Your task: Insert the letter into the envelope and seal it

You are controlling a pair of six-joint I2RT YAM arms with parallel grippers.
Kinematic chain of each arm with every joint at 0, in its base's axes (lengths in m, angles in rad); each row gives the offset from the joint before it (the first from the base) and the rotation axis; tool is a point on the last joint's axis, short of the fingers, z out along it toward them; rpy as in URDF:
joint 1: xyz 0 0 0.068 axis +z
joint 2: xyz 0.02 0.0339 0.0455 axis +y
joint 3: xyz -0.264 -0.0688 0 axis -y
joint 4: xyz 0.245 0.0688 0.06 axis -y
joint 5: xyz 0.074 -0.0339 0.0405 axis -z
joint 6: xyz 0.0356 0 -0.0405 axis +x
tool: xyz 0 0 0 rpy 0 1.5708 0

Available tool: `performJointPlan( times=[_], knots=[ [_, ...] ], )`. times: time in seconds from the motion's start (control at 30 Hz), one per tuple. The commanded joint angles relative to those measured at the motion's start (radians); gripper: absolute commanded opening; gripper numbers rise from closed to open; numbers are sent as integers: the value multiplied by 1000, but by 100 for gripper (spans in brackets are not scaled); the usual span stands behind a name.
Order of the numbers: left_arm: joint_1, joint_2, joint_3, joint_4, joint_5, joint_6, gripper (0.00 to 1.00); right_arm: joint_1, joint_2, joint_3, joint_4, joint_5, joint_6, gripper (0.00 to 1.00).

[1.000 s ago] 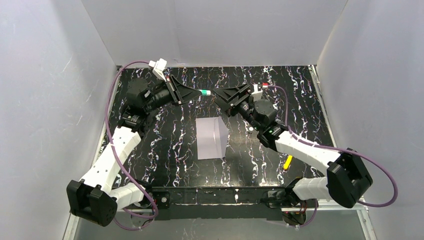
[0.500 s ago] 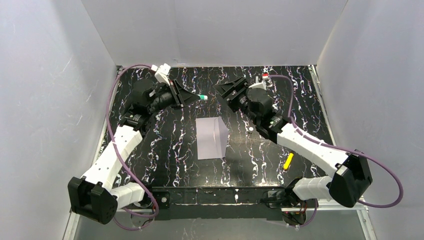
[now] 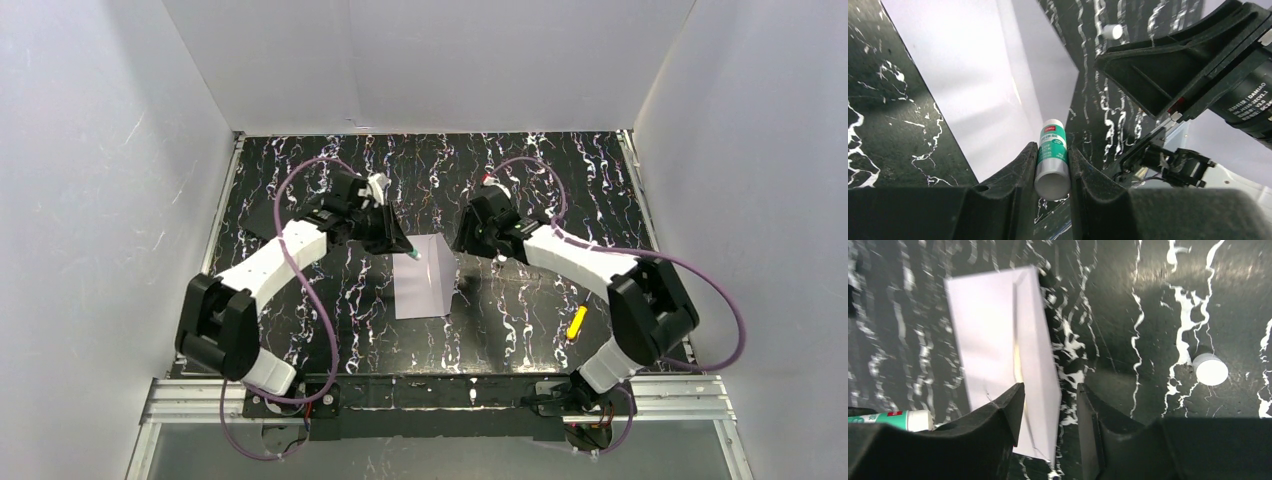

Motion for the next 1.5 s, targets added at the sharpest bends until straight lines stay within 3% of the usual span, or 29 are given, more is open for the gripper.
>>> performJointPlan(
  times=[0.0, 0.27, 0.73, 0.9, 0.97, 1.37, 1.47],
  knots=[
    [-56, 76, 48, -77, -71, 9, 0, -13, 61, -2, -4, -107, -69, 48],
    [-132, 194, 86, -113, -176, 23, 0, -18, 99, -74, 117, -155, -87, 33],
    [-149, 258, 114, -148, -224, 45, 0, -83, 97, -278, 489, -316, -72, 31],
    [-151, 267, 135, -139, -206, 45, 0, -84, 117, -302, 523, -329, -69, 12],
    [-155, 270, 135, -130, -207, 40, 0, -84, 112, -318, 533, -326, -59, 8],
    [-177, 304, 131, -105, -291, 42, 0, -84, 96, -372, 561, -316, -26, 3],
    [-182, 325, 142, -125, -309, 44, 0, -84, 92, -373, 555, -322, -28, 12]
  ],
)
